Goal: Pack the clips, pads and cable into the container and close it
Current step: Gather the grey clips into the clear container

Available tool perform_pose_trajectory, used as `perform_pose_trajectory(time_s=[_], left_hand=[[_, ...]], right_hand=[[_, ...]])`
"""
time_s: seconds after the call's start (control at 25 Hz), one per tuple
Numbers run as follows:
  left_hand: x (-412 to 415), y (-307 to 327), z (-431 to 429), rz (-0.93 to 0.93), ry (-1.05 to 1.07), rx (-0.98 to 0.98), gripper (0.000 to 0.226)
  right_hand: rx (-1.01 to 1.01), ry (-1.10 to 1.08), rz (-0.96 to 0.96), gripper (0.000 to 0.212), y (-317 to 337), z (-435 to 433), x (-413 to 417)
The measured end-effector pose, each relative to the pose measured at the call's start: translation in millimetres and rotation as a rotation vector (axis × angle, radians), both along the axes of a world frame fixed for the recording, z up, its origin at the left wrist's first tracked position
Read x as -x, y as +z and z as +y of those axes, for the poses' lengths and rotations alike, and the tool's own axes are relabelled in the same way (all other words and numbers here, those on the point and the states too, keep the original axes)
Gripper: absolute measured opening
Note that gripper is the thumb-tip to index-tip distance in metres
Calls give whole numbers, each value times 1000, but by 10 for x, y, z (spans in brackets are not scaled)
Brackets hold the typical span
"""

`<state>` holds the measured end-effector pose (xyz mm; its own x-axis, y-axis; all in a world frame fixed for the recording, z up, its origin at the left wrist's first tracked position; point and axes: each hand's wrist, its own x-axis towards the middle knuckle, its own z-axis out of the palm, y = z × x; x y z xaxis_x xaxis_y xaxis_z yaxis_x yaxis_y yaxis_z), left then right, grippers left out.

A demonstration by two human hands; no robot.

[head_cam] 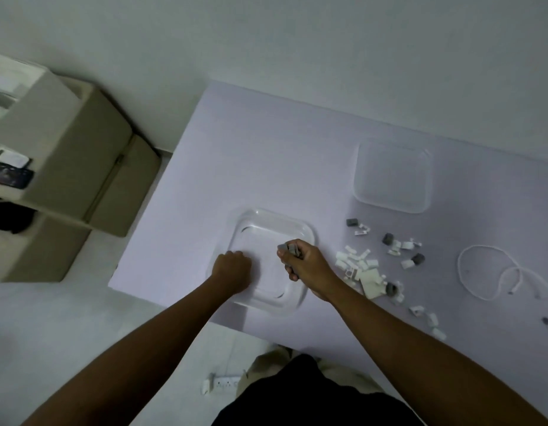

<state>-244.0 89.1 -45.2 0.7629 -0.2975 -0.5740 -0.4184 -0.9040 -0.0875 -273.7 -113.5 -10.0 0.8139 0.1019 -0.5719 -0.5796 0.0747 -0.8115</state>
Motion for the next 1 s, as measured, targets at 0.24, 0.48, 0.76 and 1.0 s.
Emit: perform_pose_trajectory(time_s=[0.24,0.48,0.76,1.0], left_hand=[[42,81,4,25,11,14,37],[-28,402,245,-430,472,602,36],[63,194,350,40,968,962,42],[181,191,190,114,1072,1102,34]], right_hand=[[69,15,-2,15,-11,5,-51],[206,121,22,30,-45,104,-78],[274,285,79,24,-186,455,-106],[443,456,65,16,-422,858,-10]])
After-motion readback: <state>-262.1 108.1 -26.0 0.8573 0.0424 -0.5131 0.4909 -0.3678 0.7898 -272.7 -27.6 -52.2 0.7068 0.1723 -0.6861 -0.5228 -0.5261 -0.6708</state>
